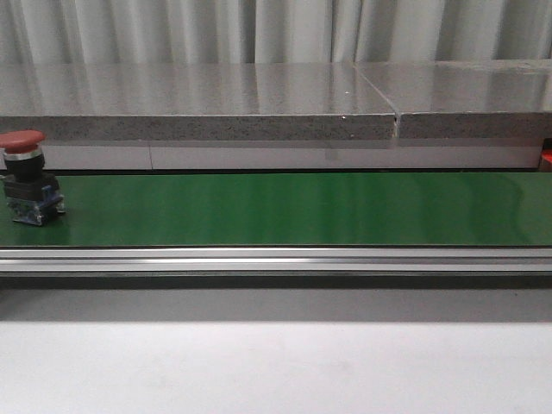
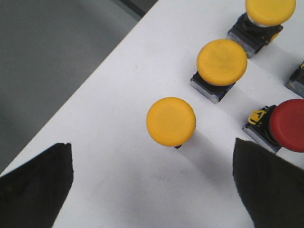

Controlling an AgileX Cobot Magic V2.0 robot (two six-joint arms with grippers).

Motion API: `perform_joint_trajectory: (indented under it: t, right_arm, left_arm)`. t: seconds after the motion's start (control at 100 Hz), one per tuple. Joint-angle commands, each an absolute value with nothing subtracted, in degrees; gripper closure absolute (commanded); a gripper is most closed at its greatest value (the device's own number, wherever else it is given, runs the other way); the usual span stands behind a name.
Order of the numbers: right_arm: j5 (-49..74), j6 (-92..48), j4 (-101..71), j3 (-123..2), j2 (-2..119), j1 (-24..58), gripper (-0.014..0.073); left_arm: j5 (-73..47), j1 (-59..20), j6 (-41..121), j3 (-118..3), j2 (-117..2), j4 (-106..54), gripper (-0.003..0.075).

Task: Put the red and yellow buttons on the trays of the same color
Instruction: 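Grasp a yellow-capped button from the table with the left gripper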

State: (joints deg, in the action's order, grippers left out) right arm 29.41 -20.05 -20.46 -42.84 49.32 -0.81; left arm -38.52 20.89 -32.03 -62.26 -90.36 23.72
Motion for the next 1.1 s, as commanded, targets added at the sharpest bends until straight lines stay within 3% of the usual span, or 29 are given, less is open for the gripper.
perform_joint_trajectory:
  t: [0.0, 0.74, 0.85, 1.09]
  right_arm:
    - [26.15, -20.59, -21.17, -44.21, 48.52, -0.78, 0.0661]
    - [26.08, -20.59, -21.17, -44.21, 48.52, -0.78, 0.0661]
    - [26.08, -20.59, -21.17, -44.21, 48.52, -0.78, 0.0661]
    - [26.08, -20.59, -21.17, -44.21, 48.52, -0.78, 0.0661]
  left_arm:
    - [-35.80, 20.93, -31.90, -63.61, -90.50, 24.05, 0.0083]
    - [-29.00, 24.35, -31.90, -63.61, -98.43, 23.48, 0.0097]
    - [-28.88, 24.35, -31.90, -63.61, -98.43, 23.23, 0.0223]
    - [-29.55, 24.35, -31.90, -63.61, -98.08, 22.97, 0.0680]
